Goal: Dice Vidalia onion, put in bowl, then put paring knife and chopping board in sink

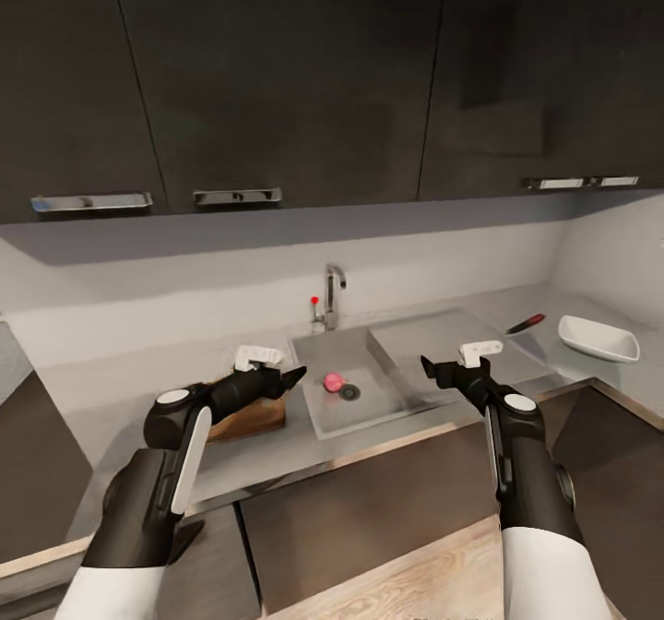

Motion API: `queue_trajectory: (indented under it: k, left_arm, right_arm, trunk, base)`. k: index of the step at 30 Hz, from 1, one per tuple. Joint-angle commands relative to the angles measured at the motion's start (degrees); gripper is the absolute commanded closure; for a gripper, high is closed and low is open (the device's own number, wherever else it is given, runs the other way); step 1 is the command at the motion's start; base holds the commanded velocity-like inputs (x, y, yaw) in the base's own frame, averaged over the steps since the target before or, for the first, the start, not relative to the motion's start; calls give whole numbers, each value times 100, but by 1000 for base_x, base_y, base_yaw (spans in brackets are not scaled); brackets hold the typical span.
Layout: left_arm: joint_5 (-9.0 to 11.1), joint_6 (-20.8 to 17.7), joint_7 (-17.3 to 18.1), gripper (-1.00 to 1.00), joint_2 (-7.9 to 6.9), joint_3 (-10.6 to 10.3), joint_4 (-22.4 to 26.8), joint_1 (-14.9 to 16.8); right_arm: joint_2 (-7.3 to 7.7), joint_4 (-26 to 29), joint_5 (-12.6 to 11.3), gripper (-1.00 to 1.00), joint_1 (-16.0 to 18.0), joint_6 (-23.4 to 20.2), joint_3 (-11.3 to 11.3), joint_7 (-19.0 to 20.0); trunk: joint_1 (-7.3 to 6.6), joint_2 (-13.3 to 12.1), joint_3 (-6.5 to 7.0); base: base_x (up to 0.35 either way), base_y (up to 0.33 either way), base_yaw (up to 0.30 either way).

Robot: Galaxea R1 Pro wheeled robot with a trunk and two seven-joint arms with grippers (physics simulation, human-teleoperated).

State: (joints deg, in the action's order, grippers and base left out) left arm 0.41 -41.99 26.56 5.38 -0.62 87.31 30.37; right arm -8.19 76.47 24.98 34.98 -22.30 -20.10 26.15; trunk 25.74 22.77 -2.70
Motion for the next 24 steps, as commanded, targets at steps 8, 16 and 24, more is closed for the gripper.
queue_trajectory:
  k: [8,16,24]
  left_arm:
    - [3,-176,25,-100,3,-144,17,73]
    - [3,-166,22,-100,5,-166,23,81]
    - [3,-166,30,-100,3,-198,23,83]
  right_arm:
    - [-8,18,60,-100,8,-29,-33,57]
    - [-8,84,68,-100,10,-46,-45,57]
    - [-8,98,67,-100,9,-61,-47,57]
  trunk:
    - [4,14,-14]
    - [4,14,-14]
    - [4,14,-14]
  base:
    - [0,0,-244]
    - [0,-28,-292]
    - [0,-258,-300]
